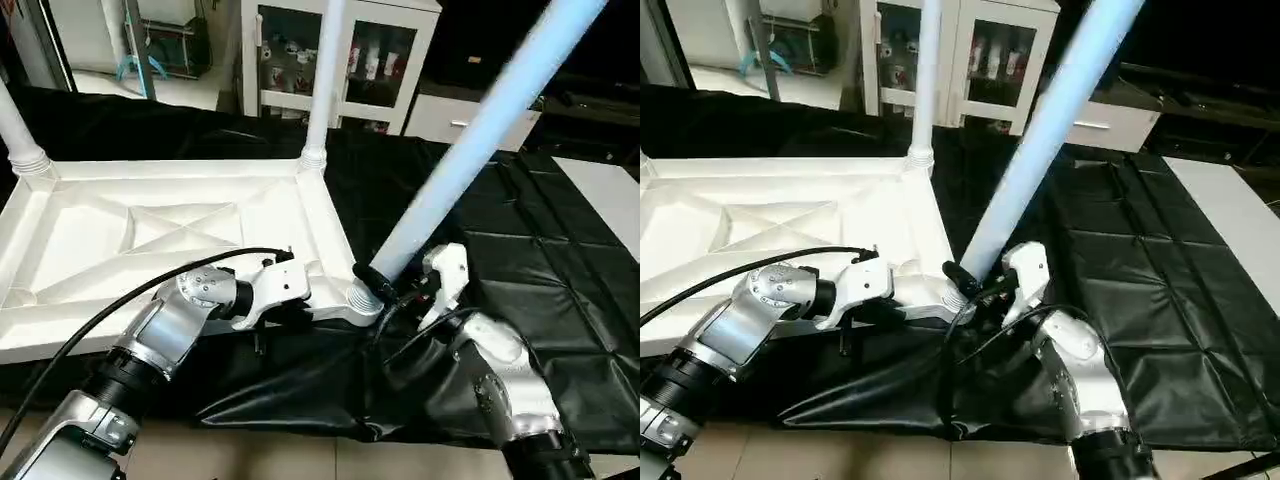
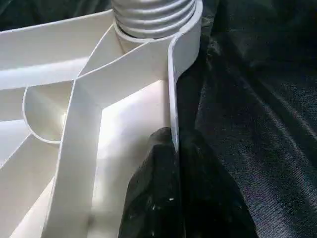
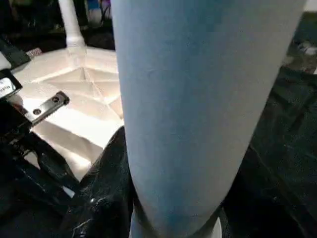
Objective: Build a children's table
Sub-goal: Insert table leg to table base
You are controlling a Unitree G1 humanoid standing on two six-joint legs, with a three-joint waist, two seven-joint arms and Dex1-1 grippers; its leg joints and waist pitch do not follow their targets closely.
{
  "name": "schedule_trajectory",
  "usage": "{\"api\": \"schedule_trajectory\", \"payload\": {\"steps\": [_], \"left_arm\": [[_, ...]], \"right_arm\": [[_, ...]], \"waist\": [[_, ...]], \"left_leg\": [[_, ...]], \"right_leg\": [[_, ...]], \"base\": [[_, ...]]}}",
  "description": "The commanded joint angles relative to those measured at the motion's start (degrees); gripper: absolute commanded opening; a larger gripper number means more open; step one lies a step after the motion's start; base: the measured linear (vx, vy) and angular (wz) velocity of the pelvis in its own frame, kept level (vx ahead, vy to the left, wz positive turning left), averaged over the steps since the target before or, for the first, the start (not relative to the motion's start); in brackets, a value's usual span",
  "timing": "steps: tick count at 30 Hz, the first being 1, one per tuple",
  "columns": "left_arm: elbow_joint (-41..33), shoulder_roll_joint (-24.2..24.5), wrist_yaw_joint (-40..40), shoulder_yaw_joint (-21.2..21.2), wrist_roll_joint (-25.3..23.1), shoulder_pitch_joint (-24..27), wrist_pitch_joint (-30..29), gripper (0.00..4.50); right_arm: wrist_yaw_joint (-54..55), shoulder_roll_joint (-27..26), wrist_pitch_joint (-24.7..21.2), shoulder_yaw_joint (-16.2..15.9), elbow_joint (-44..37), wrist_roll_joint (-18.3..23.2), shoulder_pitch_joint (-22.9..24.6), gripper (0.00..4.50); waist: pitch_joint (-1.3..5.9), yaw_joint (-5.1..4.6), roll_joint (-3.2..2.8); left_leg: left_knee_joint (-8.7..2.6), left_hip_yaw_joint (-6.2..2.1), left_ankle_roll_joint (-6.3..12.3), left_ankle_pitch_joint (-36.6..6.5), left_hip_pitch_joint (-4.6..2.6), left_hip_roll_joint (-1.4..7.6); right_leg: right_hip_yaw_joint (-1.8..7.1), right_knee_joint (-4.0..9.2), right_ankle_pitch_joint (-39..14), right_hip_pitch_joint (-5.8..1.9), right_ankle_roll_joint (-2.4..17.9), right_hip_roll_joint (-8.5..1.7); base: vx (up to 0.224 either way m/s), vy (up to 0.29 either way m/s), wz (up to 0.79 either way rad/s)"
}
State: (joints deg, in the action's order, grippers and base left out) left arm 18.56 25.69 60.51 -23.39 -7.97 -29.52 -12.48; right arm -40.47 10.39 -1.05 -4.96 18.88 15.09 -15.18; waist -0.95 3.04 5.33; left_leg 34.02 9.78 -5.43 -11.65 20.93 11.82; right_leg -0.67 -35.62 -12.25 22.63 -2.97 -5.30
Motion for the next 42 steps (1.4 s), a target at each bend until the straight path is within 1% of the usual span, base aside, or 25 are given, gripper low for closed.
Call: {"api": "schedule_trajectory", "payload": {"steps": [1, 3, 5, 7, 8, 9, 12, 13, 15, 19, 20, 23, 25, 26, 30, 31, 32, 34, 35, 36, 38, 39, 40, 41, 42], "left_arm": [[2.16, -0.35, -1.44, -0.36, -0.26, 1.37, -0.23, 0.04], [2.17, -0.36, -1.44, -0.36, -0.26, 1.37, -0.23, 0.04], [2.22, -0.41, -1.35, -0.36, -0.25, 1.33, -0.25, 0.04], [2.22, -0.41, -1.35, -0.36, -0.25, 1.33, -0.25, 0.04], [2.26, -0.46, -1.36, -0.33, -0.26, 1.30, -0.24, 0.04], [2.21, -0.51, -1.47, -0.27, -0.27, 1.30, -0.21, 0.04], [2.15, -0.52, -1.55, -0.21, -0.30, 1.35, -0.20, 0.04], [2.14, -0.53, -1.56, -0.16, -0.33, 1.36, -0.20, 0.04], [2.04, -0.53, -1.64, -0.03, -0.44, 1.43, -0.14, 0.00], [1.68, -0.47, -1.88, 0.08, -0.60, 1.71, -0.13, 0.00], [1.65, -0.49, -1.97, 0.08, -0.66, 1.78, -0.17, 0.00], [1.61, -0.53, -2.05, 0.05, -0.66, 1.91, -0.18, 0.00], [1.59, -0.51, -1.99, 0.04, -0.65, 1.95, -0.17, 0.00], [1.70, -0.53, -1.85, 0.04, -0.61, 1.84, -0.19, 0.00], [1.97, -1.03, -1.56, 0.39, 0.01, 1.51, -0.70, 0.00], [1.44, -2.98, -2.62, 1.83, 1.69, 0.94, -4.06, 0.00], [1.44, -2.98, -2.62, 1.83, 1.69, 0.94, -4.06, 0.00], [1.89, -7.32, -6.83, 3.75, 2.80, -1.36, -9.14, 0.00], [2.78, -8.84, -8.84, 4.23, 2.59, -2.45, -10.30, 0.00], [3.49, -9.92, -10.32, 4.50, 2.35, -3.27, -10.99, 0.00], [6.28, -13.50, -15.50, 5.46, 1.49, -6.05, -12.48, 0.00], [6.28, -13.50, -15.50, 5.46, 1.49, -6.05, -12.48, 0.00], [7.83, -15.27, -17.89, 6.15, 1.47, -7.47, -12.91, 0.00], [10.09, -17.51, -21.58, 6.85, 0.99, -9.53, -12.93, 0.00], [12.46, -19.62, -25.10, 7.26, 0.34, -11.71, -12.56, 0.00]], "right_arm": [[0.41, 1.91, -6.87, -1.64, 6.62, -4.00, 1.71, 1.86], [0.35, 1.94, -7.04, -1.67, 6.67, -3.99, 1.58, 1.86], [-0.83, 2.70, -10.02, -2.51, 7.46, -4.12, -0.68, 1.86], [-0.83, 2.70, -10.02, -2.51, 7.46, -4.12, -0.68, 1.86], [-1.56, 3.16, -11.66, -3.05, 7.75, -4.14, -1.79, 1.86], [-2.06, 3.56, -14.15, -3.47, 7.92, -3.66, -2.64, 1.86], [-2.02, 3.93, -15.84, -3.95, 8.22, -3.72, -2.66, 1.86], [-1.91, 4.18, -16.10, -4.55, 8.62, -4.52, -2.45, 1.86], [-1.19, 4.43, -15.94, -5.55, 9.62, -6.21, -1.69, 1.86], [0.81, 3.33, -14.19, -4.06, 9.78, -5.44, -0.61, 1.86], [1.37, 3.13, -13.64, -3.85, 9.67, -5.49, -0.26, 1.86], [1.88, 2.84, -12.75, -3.74, 9.19, -5.54, 0.52, 1.86], [2.30, 2.68, -12.69, -3.62, 8.97, -5.44, 0.78, 1.86], [3.25, 2.33, -12.52, -3.27, 8.89, -5.26, 0.94, 1.86], [6.19, 1.51, -11.95, -2.37, 9.76, -5.63, 0.39, 1.86], [11.40, 0.68, -11.50, -1.64, 11.53, -7.21, -0.90, 1.86], [11.40, 0.68, -11.50, -1.64, 11.53, -7.21, -0.90, 1.86], [21.87, -1.73, -11.78, 0.43, 15.48, -8.99, -4.10, 1.86], [25.10, -2.58, -11.87, 1.13, 16.85, -9.30, -5.27, 1.86], [27.21, -3.22, -11.95, 1.66, 17.82, -9.36, -6.11, 1.86], [32.28, -5.33, -12.32, 3.47, 20.73, -8.60, -8.71, 1.86], [32.28, -5.33, -12.32, 3.47, 20.73, -8.60, -8.71, 1.86], [34.61, -6.31, -12.32, 4.28, 21.99, -8.19, -9.93, 1.86], [36.98, -7.64, -11.93, 5.21, 23.80, -7.46, -11.58, 1.86], [40.23, -8.77, -11.13, 5.69, 25.70, -7.61, -13.28, 1.86]], "waist": [[0.90, -0.44, -0.42], [1.17, -0.47, -0.39], [1.24, -0.58, -0.24], [1.14, -0.70, -0.17], [1.16, -0.71, -0.11], [0.96, -0.82, -0.03], [1.05, -0.97, 0.15], [0.97, -0.99, 0.05], [0.99, -1.00, -0.02], [0.97, -1.11, -0.20], [0.86, -1.21, -0.15], [0.83, -1.22, -0.35], [0.77, -1.32, -0.32], [0.82, -1.34, -0.49], [0.88, -1.47, -0.50], [0.91, -1.54, -0.46], [0.87, -1.70, -0.54], [0.86, -2.04, -0.46], [1.01, -2.14, -0.60], [1.10, -2.35, -0.57], [1.28, -2.38, -0.39], [1.30, -2.41, -0.44], [1.48, -2.19, -0.55], [1.37, -2.25, -0.36], [1.38, -2.17, -0.24]], "left_leg": [[-5.87, -0.36, -1.98, -24.16, -0.42, 1.19], [-5.97, -0.37, -2.10, -22.94, -0.49, 1.23], [-6.12, -0.34, -2.03, -21.53, -0.34, 1.24], [-6.11, -0.29, -2.08, -22.32, -0.34, 1.19], [-5.97, -0.20, -2.03, -22.63, -0.50, 1.22], [-6.15, -0.36, -1.97, -23.11, -0.32, 1.19], [-6.09, -0.39, -2.20, -23.60, -0.42, 1.26], [-6.15, -0.45, -2.28, -23.87, -0.39, 1.26], [-6.14, -0.52, -2.51, -24.52, -0.48, 1.28], [-6.25, -0.67, -2.81, -26.03, -0.51, 1.28], [-6.32, -0.77, -2.96, -27.36, -0.52, 1.25], [-6.34, -0.89, -3.03, -29.14, -0.82, 1.24], [-6.44, -1.02, -3.05, -30.04, -0.75, 1.22], [-6.50, -1.07, -3.09, -30.31, -0.81, 1.25], [-6.68, -1.07, -3.18, -30.18, -0.77, 1.24], [-6.80, -1.04, -3.41, -29.65, -0.71, 1.27], [-6.90, -1.03, -3.77, -29.37, -0.65, 1.21], [-6.99, -1.12, -4.43, -29.26, -0.55, 1.08], [-6.87, -1.24, -4.79, -29.67, -0.80, 0.95], [-6.91, -1.27, -4.89, -29.45, -0.65, 0.92], [-6.81, -1.17, -4.91, -29.43, -0.95, 0.87], [-6.75, -1.03, -4.72, -29.25, -1.00, 0.90], [-6.69, -0.89, -4.23, -26.96, -0.83, 1.02], [-6.67, -0.54, -4.00, -24.68, -0.65, 0.92], [-6.42, -0.28, -3.93, -24.85, -1.04, 0.76]], "right_leg": [[1.20, 6.15, -25.06, 0.09, 6.69, -1.83], [1.15, 6.10, -23.05, -0.04, 6.69, -1.79], [1.04, 5.84, -19.85, -0.29, 7.25, -1.53], [1.01, 5.91, -20.49, -0.25, 7.38, -1.59], [1.13, 6.09, -20.99, -0.03, 7.49, -1.76], [1.07, 6.11, -22.58, -0.14, 7.31, -1.71], [1.08, 6.29, -23.56, 0.04, 6.90, -1.84], [1.07, 6.31, -24.14, 0.07, 6.80, -1.88], [1.08, 6.46, -25.11, 0.23, 6.38, -1.93], [1.09, 6.59, -26.06, 0.39, 5.99, -1.93], [1.05, 6.79, -27.63, 0.49, 5.59, -1.95], [1.08, 7.01, -29.20, 0.74, 5.20, -1.97], [1.02, 7.18, -30.36, 0.72, 4.81, -1.95], [1.06, 7.21, -30.34, 0.81, 4.76, -1.97], [1.01, 7.26, -29.49, 0.71, 4.92, -1.90], [0.98, 7.24, -28.95, 0.60, 5.06, -1.92], [0.92, 7.16, -28.70, 0.62, 5.19, -1.85], [0.79, 7.09, -28.93, 0.57, 5.21, -1.83], [0.70, 7.25, -29.61, 0.76, 5.05, -1.84], [0.64, 7.19, -28.36, 0.59, 4.98, -1.78], [0.38, 7.28, -26.43, 0.56, 5.17, -1.66], [0.46, 7.25, -25.37, 0.61, 5.38, -1.65], [0.55, 7.10, -21.23, 0.30, 5.93, -1.63], [0.67, 6.85, -18.01, 0.42, 6.51, -1.44], [0.72, 6.96, -18.43, 0.75, 6.63, -1.38]], "base": [[0.000, 0.000, 0.00], [0.000, 0.000, 0.00], [0.000, 0.000, 0.00], [0.000, 0.000, 0.00], [0.000, 0.000, 0.00], [0.000, 0.000, 0.00], [0.000, 0.000, 0.00], [0.000, 0.000, 0.00], [0.000, 0.000, 0.00], [0.000, 0.000, 0.00], [0.000, 0.000, 0.00], [0.000, 0.000, 0.00], [0.000, 0.000, 0.00], [0.000, 0.000, 0.00], [0.000, 0.000, 0.00], [0.000, 0.000, 0.00], [0.000, 0.000, 0.00], [0.000, 0.000, 0.00], [0.000, 0.000, 0.00], [0.000, 0.000, 0.00], [0.000, 0.000, 0.00], [0.000, 0.000, 0.00], [0.000, 0.000, 0.00], [0.000, 0.000, 0.00], [0.000, 0.000, 0.00]]}}
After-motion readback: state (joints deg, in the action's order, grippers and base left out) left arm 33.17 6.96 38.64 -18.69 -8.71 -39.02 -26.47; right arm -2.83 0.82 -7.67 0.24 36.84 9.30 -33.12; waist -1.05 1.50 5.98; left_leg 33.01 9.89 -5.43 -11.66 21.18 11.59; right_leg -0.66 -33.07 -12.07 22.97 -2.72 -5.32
